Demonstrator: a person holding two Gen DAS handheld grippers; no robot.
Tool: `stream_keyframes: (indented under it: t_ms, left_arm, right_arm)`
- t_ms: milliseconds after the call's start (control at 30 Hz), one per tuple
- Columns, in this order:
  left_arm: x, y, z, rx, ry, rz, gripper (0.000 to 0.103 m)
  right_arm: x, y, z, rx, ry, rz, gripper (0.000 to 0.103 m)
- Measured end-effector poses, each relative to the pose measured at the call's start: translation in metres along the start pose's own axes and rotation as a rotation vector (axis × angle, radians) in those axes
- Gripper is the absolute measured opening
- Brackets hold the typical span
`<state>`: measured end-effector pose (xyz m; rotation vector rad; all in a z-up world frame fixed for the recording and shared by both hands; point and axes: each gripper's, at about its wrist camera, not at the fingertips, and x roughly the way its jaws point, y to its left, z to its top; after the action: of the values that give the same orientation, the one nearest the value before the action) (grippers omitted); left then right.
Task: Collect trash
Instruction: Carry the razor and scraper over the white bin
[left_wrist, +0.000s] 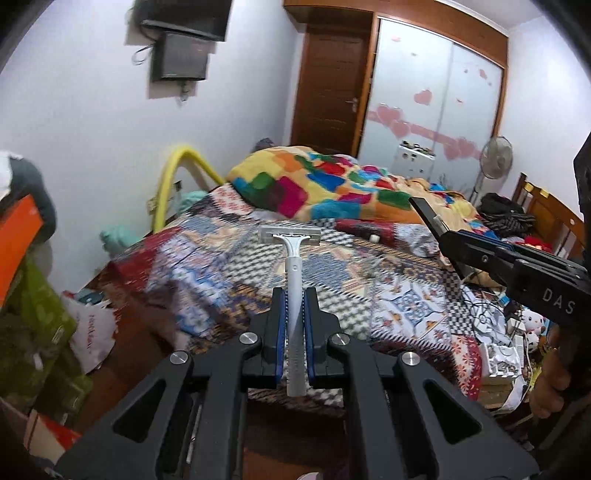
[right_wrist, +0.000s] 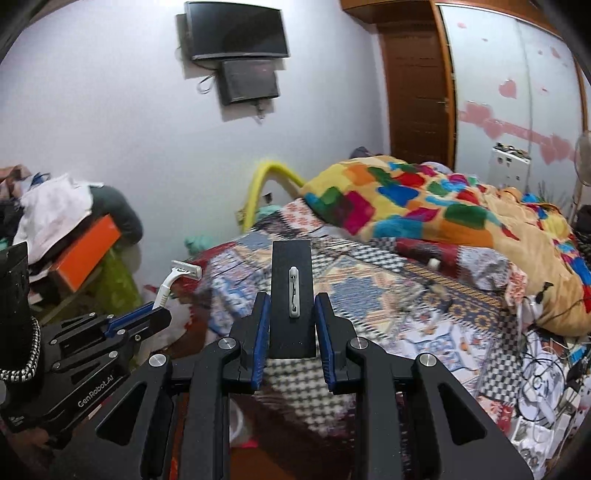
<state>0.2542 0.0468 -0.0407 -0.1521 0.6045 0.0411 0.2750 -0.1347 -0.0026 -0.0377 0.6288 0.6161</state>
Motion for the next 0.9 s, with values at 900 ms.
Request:
stream_keyframes:
  t_ms: [900]
  left_arm:
    - [0.039,0.176,-0.154,-0.263,0.361,0.175,0.008]
  right_arm:
    - [0.146,0.153,-0.092,-0.173,0.424,0.221,0.022]
